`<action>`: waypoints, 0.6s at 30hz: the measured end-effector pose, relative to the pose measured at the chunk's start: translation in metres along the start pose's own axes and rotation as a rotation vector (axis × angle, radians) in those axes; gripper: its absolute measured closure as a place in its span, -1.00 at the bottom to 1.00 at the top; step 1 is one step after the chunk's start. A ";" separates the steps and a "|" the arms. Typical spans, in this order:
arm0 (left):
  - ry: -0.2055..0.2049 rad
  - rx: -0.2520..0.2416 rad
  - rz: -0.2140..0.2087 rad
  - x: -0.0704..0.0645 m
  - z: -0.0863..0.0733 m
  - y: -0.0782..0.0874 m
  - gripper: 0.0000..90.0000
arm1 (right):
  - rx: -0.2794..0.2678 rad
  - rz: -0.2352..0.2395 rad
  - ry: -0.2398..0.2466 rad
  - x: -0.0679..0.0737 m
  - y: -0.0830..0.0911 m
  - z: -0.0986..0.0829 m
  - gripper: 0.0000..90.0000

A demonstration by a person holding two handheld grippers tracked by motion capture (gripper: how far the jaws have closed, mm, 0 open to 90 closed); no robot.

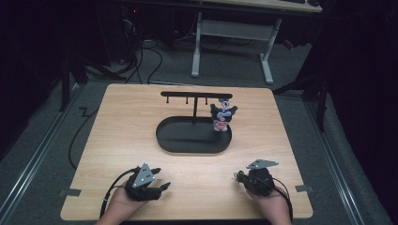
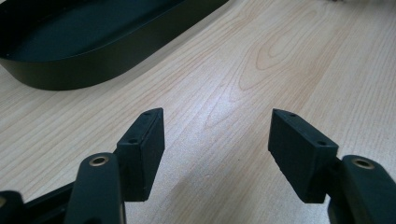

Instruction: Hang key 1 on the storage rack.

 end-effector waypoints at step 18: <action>0.013 -0.008 0.003 0.002 0.000 0.003 -0.18 | 0.137 0.045 0.016 -0.008 0.026 0.036 0.99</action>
Point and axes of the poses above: each handheld gripper's, and its own axes: y roughly backward along the jaws, z roughly out of its top, x roughly to its left, the point moved 2 cm from there along -y, roughly forward along the jaws, and after that the axes turned 1 degree about -y, right-handed, at the moved point
